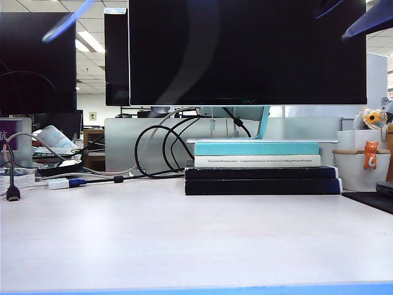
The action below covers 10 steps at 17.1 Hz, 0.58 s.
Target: Unfold the white charging cable into a straight cable.
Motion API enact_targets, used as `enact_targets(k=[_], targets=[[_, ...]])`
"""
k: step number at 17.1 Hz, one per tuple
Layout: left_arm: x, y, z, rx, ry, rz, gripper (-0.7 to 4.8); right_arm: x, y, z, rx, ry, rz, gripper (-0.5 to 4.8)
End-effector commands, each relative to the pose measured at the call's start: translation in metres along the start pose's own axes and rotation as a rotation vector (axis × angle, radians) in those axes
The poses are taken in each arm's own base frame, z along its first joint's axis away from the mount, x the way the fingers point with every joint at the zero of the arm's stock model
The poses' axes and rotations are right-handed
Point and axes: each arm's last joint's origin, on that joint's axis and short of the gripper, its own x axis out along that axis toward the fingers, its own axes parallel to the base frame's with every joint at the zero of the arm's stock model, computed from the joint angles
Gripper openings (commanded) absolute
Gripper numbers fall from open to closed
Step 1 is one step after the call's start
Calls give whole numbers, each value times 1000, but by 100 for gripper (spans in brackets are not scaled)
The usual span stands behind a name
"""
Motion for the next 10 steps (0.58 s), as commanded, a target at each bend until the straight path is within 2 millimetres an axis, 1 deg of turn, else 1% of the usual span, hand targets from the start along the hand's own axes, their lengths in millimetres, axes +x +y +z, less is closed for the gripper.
enact_targets(k=[1,2,3,4,5,6,7,8,9,10], targets=[[48,-19,-2,-68,-50,-48,-6,0,0,-3,10,18,20,311],[57,-27,-8,0,43,-43,-6,0,0,-4,18,32,19,311],[67,-40,-17,102,173,-41,-6,0,0,-6,16,46,18,311],[70,-54,-29,238,272,-172,-6,0,0,-6,8,47,18,311],[67,-61,-34,275,274,-295,-6,0,0,-6,7,46,19,311],[66,-66,-32,204,212,-394,-6,0,0,-6,8,46,18,311],[68,-62,-27,125,140,-392,-6,0,0,-6,7,45,18,311],[72,-51,-23,118,186,-166,-6,0,0,-6,7,44,18,311],[74,-48,-21,131,208,-56,-6,0,0,-6,6,43,18,311],[77,-53,-15,151,189,-12,-6,0,0,-5,4,40,18,311]])
